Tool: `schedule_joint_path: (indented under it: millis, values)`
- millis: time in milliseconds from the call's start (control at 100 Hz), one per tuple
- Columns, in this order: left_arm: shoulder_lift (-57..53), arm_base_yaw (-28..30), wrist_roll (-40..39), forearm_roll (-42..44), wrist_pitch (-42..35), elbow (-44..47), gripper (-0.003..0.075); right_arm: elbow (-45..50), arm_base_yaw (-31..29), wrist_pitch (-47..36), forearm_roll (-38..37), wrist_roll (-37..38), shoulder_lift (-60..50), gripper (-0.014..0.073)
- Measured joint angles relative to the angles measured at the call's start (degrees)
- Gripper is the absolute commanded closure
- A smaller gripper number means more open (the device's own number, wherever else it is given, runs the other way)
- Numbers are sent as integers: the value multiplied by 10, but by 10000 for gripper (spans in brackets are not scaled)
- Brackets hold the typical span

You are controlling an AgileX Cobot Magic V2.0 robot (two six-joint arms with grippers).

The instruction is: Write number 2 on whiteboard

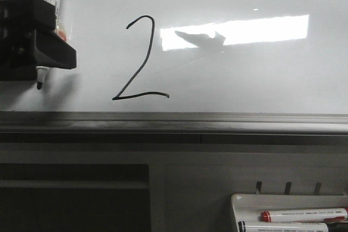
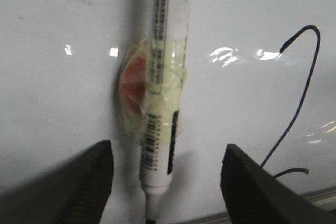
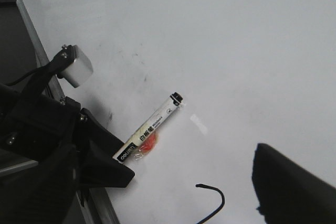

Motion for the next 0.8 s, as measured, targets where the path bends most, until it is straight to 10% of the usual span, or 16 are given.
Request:
schedule_joint_path:
  millis: [350, 480, 620, 800]
  values:
    - [-103, 5, 0, 20, 47, 1, 295, 0, 0, 11, 0, 0, 0, 39]
    - [-161, 5, 0, 56, 71, 1, 519, 0, -3, 17, 0, 8, -8, 228]
    - [-237, 5, 0, 94, 83, 3, 741, 3, -12, 26, 1, 19, -33, 676]
    - [-351, 5, 0, 166, 83, 4, 741, 45, -24, 26, 1, 21, -95, 663]
